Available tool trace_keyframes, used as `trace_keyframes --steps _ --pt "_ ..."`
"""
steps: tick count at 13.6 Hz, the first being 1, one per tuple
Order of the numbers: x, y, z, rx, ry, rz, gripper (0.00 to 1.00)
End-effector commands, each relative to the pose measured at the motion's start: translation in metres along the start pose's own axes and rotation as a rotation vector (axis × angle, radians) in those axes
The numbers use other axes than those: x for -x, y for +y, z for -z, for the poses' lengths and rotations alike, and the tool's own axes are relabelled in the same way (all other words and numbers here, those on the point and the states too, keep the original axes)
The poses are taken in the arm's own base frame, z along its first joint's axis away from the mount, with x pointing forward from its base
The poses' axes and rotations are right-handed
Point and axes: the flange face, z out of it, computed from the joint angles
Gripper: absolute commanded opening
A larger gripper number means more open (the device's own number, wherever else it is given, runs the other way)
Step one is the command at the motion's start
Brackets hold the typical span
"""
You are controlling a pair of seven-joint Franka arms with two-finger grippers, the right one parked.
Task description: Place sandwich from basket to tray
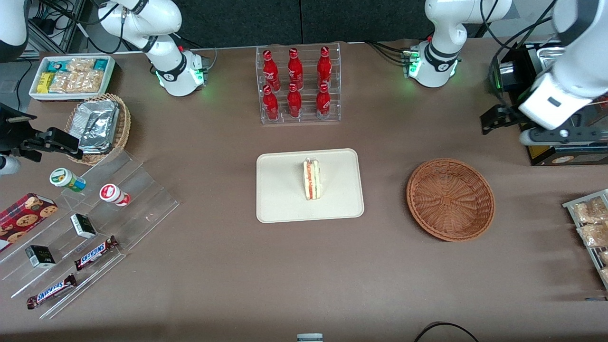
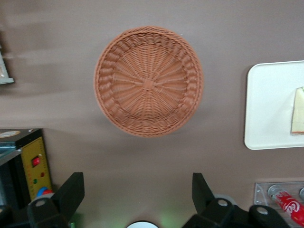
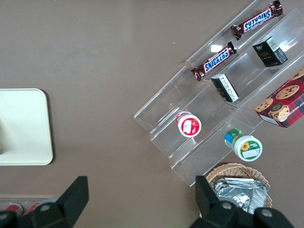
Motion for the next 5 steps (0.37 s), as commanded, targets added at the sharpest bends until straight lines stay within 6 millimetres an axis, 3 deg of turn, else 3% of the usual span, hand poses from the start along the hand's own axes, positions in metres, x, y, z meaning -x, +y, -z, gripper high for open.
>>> trace_keyframes --steps 1,5 --pt "0.011 -0.008 0.009 0.019 0.002 -0.014 1.0" --pt "0.018 -0.007 0.03 0.017 -0.012 -0.014 1.0"
